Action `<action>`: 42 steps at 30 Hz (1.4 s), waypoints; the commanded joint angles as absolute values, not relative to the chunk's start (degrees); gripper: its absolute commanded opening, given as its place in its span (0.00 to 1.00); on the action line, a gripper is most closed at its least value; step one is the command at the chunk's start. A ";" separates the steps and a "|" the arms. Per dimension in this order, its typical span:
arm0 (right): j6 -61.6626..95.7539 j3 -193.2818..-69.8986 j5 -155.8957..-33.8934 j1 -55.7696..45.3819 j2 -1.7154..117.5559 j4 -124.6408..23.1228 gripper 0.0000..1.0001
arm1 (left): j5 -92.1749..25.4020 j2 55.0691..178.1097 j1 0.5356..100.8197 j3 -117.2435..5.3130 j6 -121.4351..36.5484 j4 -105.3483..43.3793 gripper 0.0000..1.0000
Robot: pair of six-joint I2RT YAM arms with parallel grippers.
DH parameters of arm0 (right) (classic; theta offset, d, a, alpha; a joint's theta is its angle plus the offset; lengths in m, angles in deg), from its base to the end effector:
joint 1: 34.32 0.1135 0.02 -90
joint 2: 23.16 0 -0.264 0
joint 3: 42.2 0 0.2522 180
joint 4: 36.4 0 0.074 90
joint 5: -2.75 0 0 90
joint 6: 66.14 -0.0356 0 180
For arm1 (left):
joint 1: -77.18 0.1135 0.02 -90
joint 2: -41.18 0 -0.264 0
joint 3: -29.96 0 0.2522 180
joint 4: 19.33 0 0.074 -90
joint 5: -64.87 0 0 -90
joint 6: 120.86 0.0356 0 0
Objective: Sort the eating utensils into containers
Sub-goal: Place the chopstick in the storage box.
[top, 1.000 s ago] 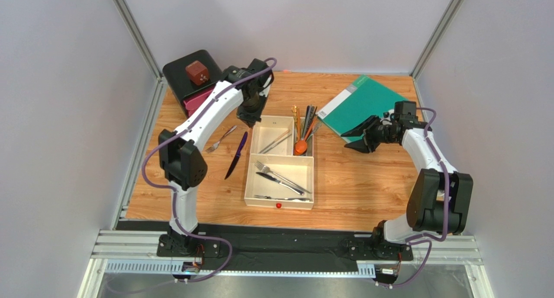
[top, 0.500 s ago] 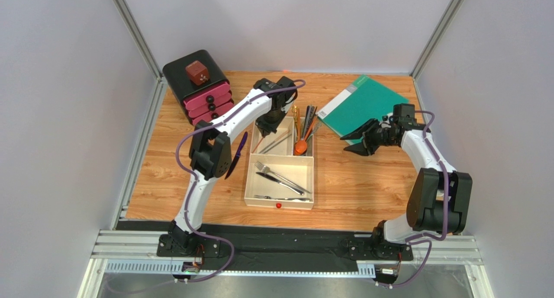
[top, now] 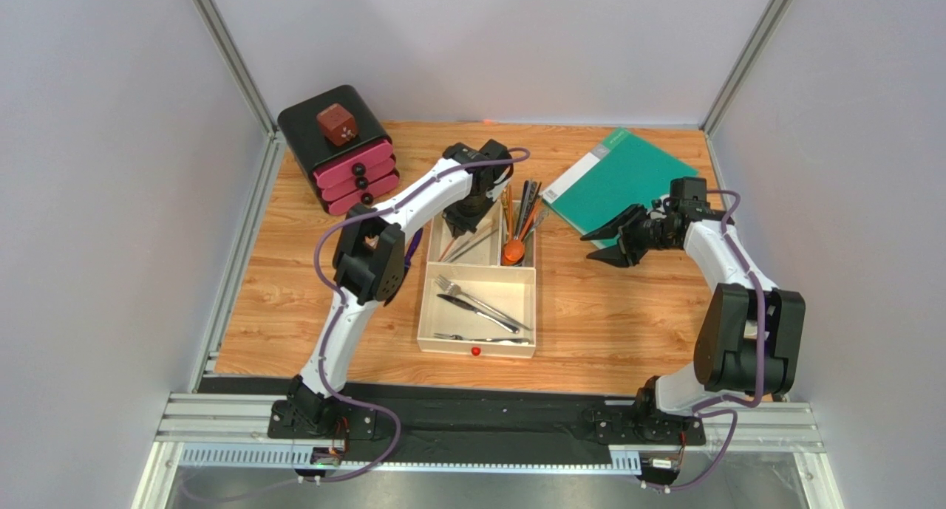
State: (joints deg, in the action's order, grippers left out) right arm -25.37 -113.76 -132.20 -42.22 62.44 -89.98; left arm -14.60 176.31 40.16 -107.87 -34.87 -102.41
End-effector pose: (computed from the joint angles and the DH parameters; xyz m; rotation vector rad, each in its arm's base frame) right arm 0.2830 -0.0139 0.2238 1.1316 2.5552 1.2726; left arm 0.3850 -0.2821 0.2042 0.8067 2.8021 0.1657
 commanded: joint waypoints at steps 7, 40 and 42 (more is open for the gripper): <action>-26.33 -115.28 -134.01 -40.48 64.20 -86.11 0.45 | -15.29 169.07 36.31 -98.24 -33.50 -98.75 0.00; -25.71 -114.58 -133.22 -39.59 64.64 -87.17 0.45 | -18.44 141.46 53.18 -61.58 -47.12 -78.44 0.35; -25.88 -114.75 -133.31 -39.59 64.47 -87.08 0.46 | -19.41 142.25 53.18 -61.40 -47.74 -77.83 0.38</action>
State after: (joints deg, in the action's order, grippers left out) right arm -25.59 -113.73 -132.77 -39.75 65.26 -87.46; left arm -15.67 144.27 53.91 -61.33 -46.02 -82.23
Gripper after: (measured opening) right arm 0.450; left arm 0.364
